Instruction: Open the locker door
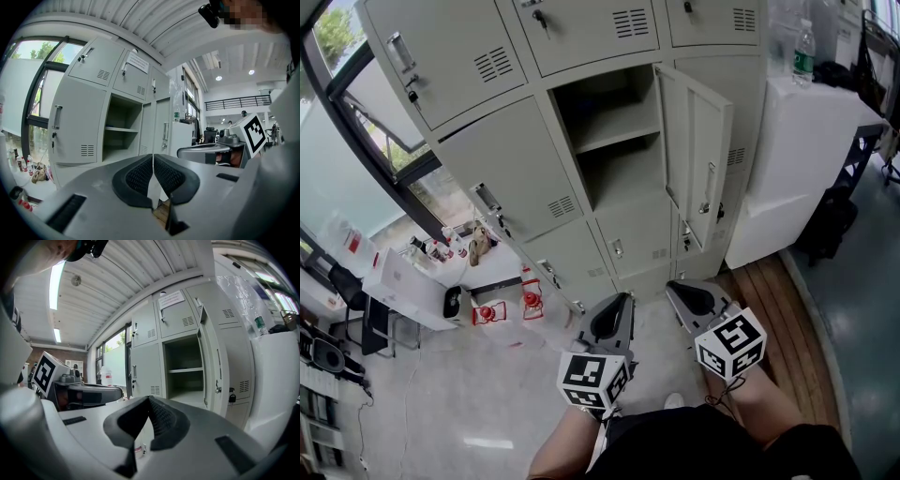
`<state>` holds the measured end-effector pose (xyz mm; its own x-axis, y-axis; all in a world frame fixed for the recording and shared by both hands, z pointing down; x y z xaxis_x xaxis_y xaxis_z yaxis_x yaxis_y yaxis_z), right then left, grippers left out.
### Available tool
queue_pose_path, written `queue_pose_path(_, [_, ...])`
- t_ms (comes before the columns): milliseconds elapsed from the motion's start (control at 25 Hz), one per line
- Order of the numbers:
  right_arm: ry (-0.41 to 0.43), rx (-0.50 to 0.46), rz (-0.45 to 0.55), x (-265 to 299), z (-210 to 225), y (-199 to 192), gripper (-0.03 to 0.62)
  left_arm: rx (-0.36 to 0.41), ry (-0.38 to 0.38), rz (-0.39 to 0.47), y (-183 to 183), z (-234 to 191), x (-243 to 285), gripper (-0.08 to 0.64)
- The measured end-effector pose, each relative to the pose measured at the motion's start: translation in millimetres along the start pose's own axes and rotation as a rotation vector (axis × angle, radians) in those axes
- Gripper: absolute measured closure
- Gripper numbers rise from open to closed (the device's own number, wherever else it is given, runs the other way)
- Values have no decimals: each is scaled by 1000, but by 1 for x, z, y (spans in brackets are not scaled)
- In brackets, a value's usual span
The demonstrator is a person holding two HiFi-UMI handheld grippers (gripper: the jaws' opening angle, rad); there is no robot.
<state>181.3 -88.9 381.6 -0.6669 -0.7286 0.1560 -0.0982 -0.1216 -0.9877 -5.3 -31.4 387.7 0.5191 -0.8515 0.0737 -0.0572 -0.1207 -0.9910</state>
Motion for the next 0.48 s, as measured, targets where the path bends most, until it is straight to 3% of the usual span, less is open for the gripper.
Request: queue_pose_path(480, [3, 8, -6, 0, 2, -1, 538, 4, 0, -4, 2, 1, 2, 537])
Point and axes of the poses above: the fingertips, and each gripper's own axes: x forward along the fingers, z to its right, y out of its top, the point moved 10 cm from there along -x, backward along the fingers, and after that the axes turned 11 degrees about -y, right-handed, at the moved point
